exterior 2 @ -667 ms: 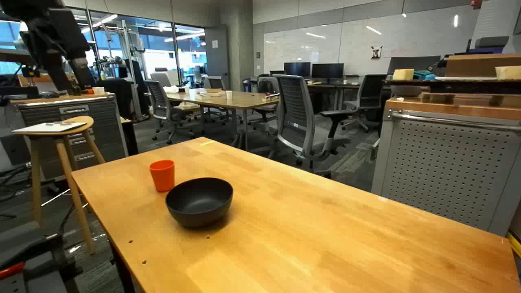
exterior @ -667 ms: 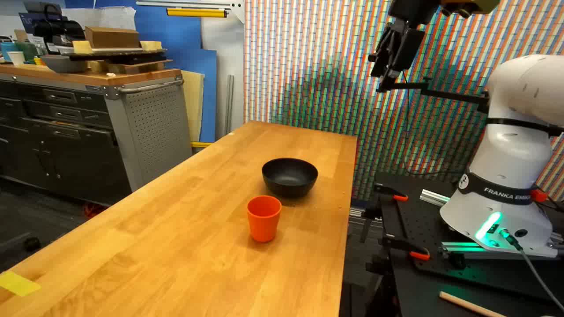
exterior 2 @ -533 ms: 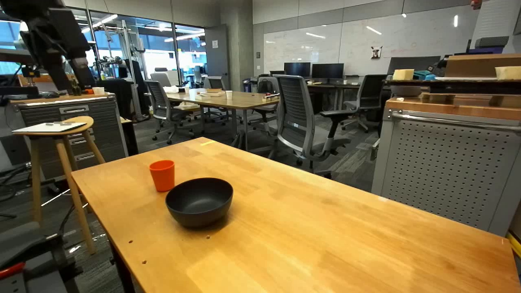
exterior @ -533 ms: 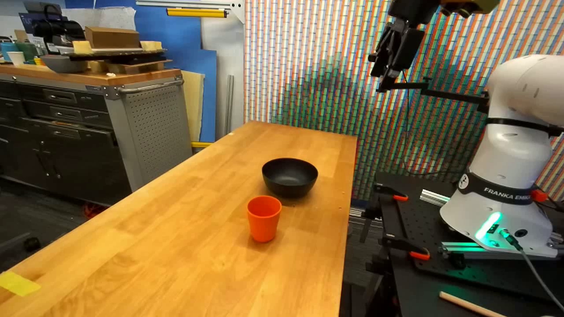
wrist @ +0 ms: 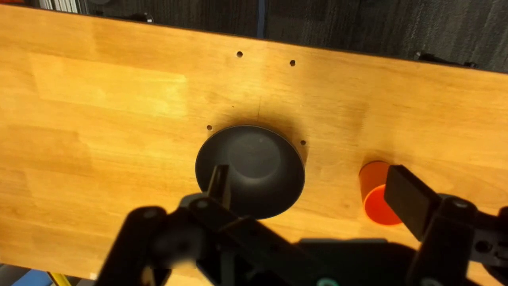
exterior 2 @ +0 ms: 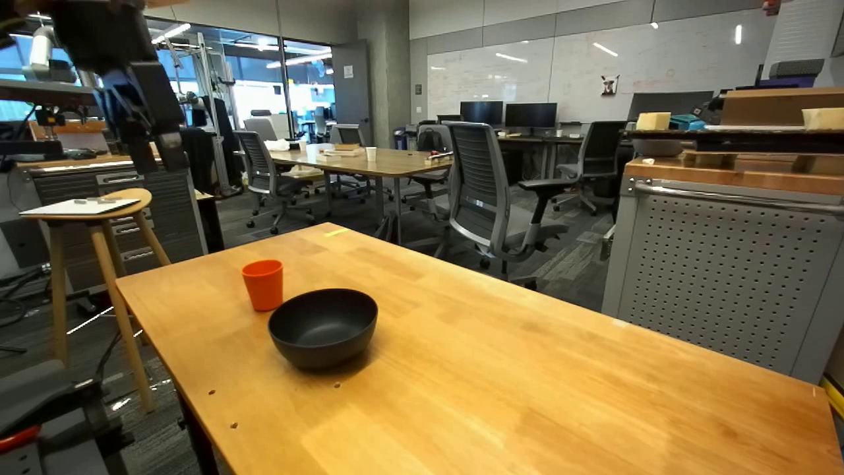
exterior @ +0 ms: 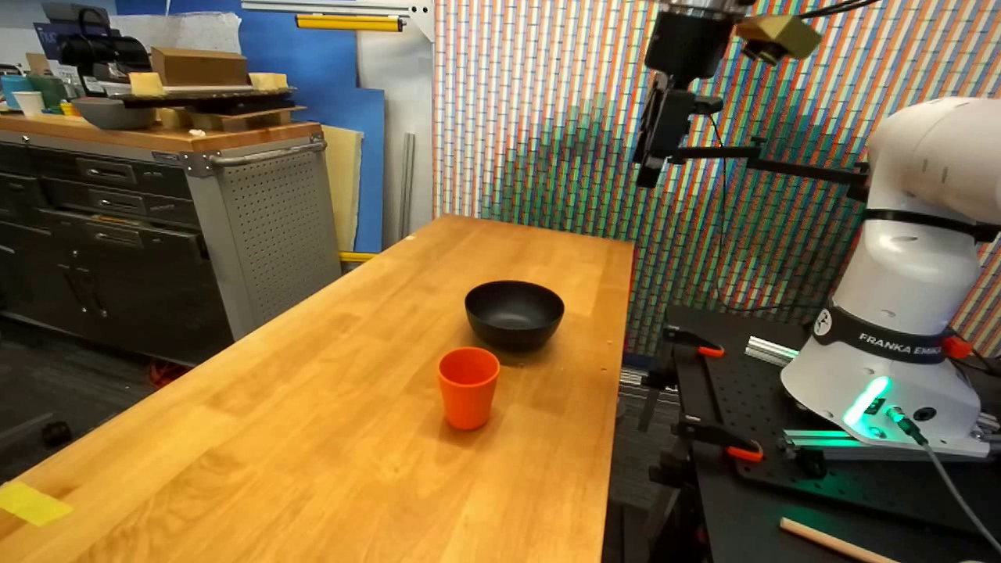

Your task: Put the cup in the bowl

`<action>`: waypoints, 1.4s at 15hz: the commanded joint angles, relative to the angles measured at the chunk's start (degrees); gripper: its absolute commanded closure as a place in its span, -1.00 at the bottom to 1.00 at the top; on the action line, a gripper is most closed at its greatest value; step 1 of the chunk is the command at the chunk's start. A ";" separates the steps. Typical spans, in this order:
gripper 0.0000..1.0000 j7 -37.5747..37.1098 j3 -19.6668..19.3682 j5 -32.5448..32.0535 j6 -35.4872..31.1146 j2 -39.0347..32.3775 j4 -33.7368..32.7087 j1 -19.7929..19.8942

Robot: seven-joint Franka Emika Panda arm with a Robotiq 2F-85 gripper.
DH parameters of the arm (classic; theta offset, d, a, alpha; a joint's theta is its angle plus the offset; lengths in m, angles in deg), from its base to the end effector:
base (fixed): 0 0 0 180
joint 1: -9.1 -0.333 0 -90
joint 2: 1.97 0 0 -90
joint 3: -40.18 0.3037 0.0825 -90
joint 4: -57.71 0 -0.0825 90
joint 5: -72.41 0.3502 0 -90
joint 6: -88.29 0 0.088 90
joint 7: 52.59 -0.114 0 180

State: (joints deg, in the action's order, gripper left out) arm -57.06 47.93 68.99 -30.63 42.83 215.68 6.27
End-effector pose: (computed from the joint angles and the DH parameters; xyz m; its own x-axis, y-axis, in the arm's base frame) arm 0.2943 0.0499 0.4386 0.9891 0.1053 0.1030 0.0901 -0.9858 0.1417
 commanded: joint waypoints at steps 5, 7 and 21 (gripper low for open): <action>-1.00 -3.13 -0.33 2.64 -10.29 -28.57 -11.67 -0.63; -1.00 -2.82 -0.10 4.17 -12.01 -35.59 -15.90 -1.54; -1.00 -3.76 -0.27 5.11 -12.95 -71.11 -40.96 -5.00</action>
State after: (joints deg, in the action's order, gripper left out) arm -60.78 48.06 72.23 -44.84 -23.89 179.85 2.00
